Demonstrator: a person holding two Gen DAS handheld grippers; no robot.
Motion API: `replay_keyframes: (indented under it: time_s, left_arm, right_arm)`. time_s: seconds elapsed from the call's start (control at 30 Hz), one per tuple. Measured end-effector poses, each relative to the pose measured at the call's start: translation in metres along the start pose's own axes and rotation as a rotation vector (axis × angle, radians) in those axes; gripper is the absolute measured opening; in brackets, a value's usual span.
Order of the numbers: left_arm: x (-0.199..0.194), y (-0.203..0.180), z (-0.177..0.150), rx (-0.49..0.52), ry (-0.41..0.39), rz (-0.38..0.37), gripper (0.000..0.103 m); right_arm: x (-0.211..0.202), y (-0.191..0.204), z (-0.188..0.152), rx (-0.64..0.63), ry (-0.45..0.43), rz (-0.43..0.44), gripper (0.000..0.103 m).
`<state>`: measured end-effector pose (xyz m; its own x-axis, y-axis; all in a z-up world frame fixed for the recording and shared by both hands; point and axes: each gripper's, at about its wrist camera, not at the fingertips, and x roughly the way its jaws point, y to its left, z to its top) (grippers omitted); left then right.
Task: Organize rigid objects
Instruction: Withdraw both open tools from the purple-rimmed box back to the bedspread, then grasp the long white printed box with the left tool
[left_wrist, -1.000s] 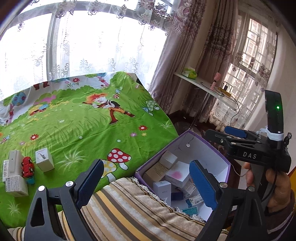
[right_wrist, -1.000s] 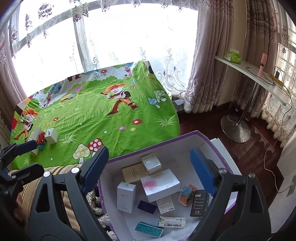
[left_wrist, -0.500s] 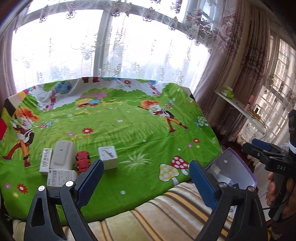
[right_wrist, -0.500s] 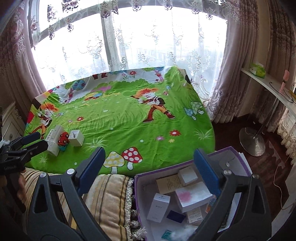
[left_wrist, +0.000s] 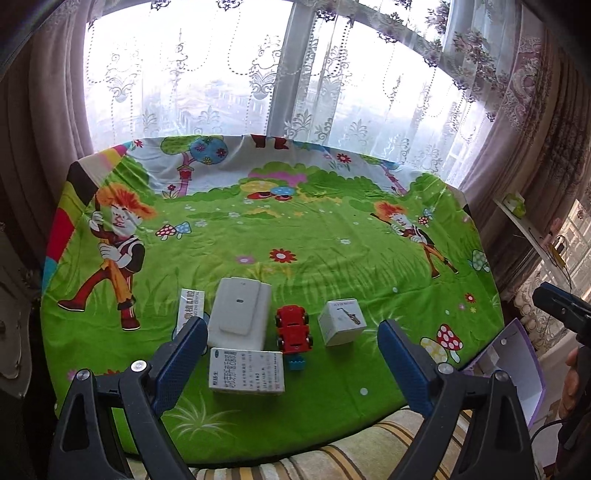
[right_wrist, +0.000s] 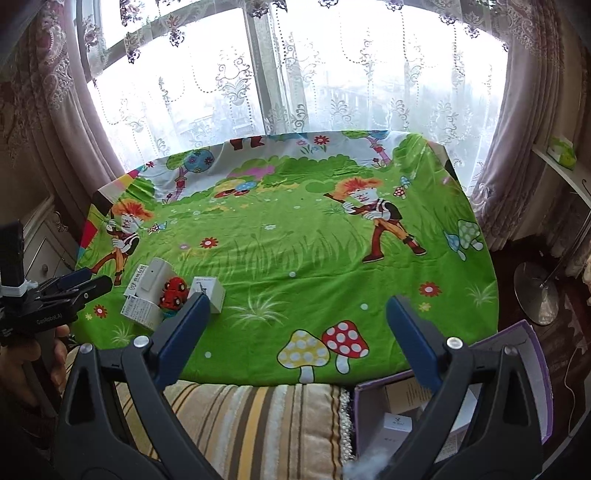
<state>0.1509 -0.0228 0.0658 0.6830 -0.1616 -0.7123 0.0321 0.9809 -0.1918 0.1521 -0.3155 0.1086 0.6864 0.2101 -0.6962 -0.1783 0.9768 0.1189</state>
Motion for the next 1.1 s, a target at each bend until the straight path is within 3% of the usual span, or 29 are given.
replay_keyframes:
  time_s: [0.2,0.47,0.57,0.83,1.1]
  left_arm:
    - [0.019,0.021,-0.007,-0.045,0.05,0.013,0.094]
    - [0.058,0.023,-0.031,-0.02,0.206,0.044,0.094]
    - [0.07,0.028,-0.038,-0.033,0.253,0.054,0.094]
    - [0.083,0.032,-0.044,-0.044,0.286,0.066,0.094]
    - [0.096,0.03,-0.048,-0.033,0.316,0.07,0.076]
  right_arm:
    - [0.032,0.043,0.017,-0.036,0.039,0.068,0.097]
    - [0.078,0.083,0.024,-0.065,0.096,0.102,0.097]
    - [0.098,0.095,0.02,-0.078,0.125,0.111,0.097]
    - [0.147,0.103,-0.007,-0.092,0.219,0.097,0.097]
    - [0.17,0.113,-0.023,-0.163,0.255,0.067,0.097]
